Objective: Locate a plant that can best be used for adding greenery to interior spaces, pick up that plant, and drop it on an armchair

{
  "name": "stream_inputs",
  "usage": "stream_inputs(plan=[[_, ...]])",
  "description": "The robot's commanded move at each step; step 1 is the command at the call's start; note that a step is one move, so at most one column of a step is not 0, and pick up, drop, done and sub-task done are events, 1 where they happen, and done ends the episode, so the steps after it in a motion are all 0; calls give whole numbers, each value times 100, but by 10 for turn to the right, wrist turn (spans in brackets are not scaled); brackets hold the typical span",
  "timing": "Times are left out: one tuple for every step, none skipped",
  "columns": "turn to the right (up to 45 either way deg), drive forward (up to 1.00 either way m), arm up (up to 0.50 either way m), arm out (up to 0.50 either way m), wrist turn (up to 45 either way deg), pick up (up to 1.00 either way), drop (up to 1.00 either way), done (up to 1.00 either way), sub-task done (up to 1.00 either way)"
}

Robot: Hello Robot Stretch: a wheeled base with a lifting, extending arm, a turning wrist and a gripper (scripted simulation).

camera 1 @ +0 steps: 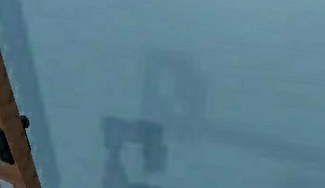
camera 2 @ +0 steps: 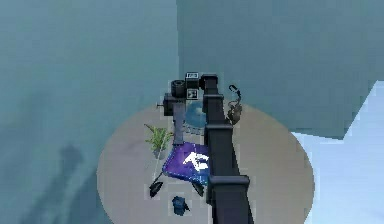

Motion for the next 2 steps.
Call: stream_inputs(plan=[[0, 0, 0, 0, 450, 0, 0, 0, 0], [0, 0, 0, 0, 450, 0, 0, 0, 0]])
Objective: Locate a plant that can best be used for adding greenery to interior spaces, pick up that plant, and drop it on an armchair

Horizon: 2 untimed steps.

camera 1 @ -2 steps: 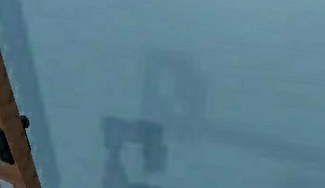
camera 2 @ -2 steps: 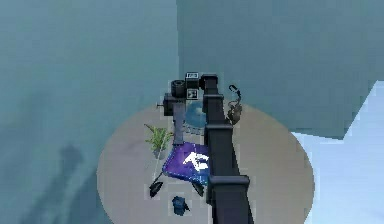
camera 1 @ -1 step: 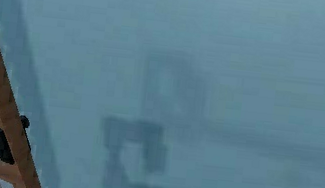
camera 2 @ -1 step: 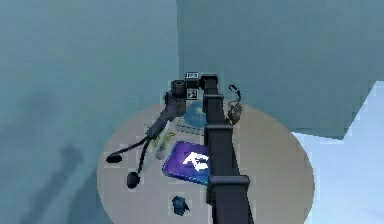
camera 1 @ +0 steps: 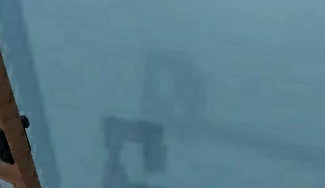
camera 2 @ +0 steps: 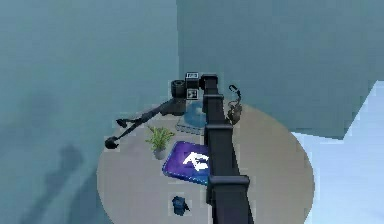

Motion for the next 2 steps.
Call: stream_inputs(plan=[[0, 0, 0, 0, 450, 0, 0, 0, 0], [0, 0, 0, 0, 150, 0, 0, 0, 0]])
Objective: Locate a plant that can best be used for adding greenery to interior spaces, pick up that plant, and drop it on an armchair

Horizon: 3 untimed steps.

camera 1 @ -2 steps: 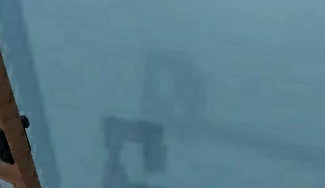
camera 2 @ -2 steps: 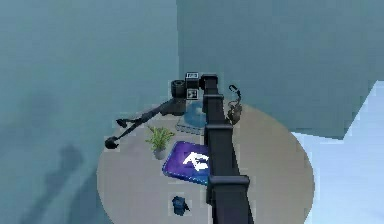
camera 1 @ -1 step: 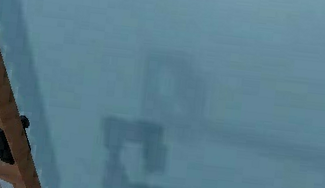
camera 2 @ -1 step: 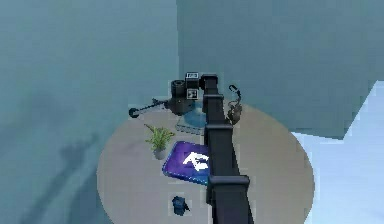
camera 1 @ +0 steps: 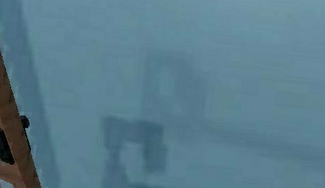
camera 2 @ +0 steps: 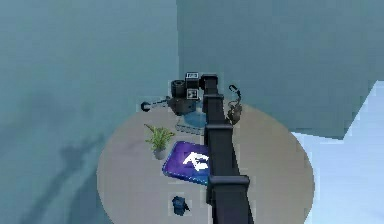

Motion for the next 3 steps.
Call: stream_inputs(plan=[[0, 0, -30, 0, 0, 0, 0, 0, 0], [0, 0, 0, 0, 0, 100, 0, 0, 0], [0, 0, 10, 0, 0, 0, 0, 0, 0]])
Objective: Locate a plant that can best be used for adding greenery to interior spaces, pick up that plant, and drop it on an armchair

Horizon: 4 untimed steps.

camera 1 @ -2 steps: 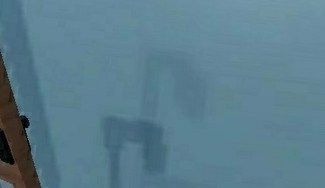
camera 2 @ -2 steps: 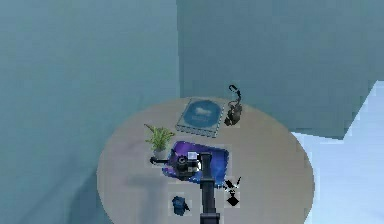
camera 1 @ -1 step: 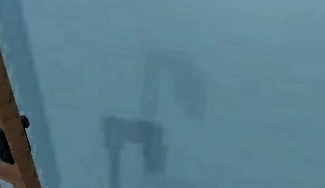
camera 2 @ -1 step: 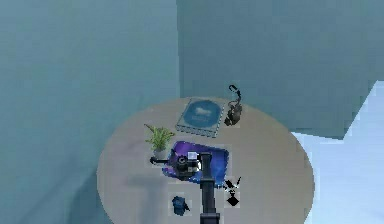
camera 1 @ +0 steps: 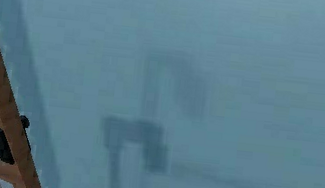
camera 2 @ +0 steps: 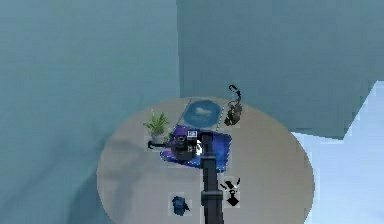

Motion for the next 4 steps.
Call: stream_inputs(plan=[[0, 0, 30, 0, 0, 0, 0, 0, 0], [0, 0, 0, 0, -450, 0, 0, 0, 0], [0, 0, 0, 0, -450, 0, 0, 0, 0], [0, 0, 0, 0, -90, 0, 0, 0, 0]])
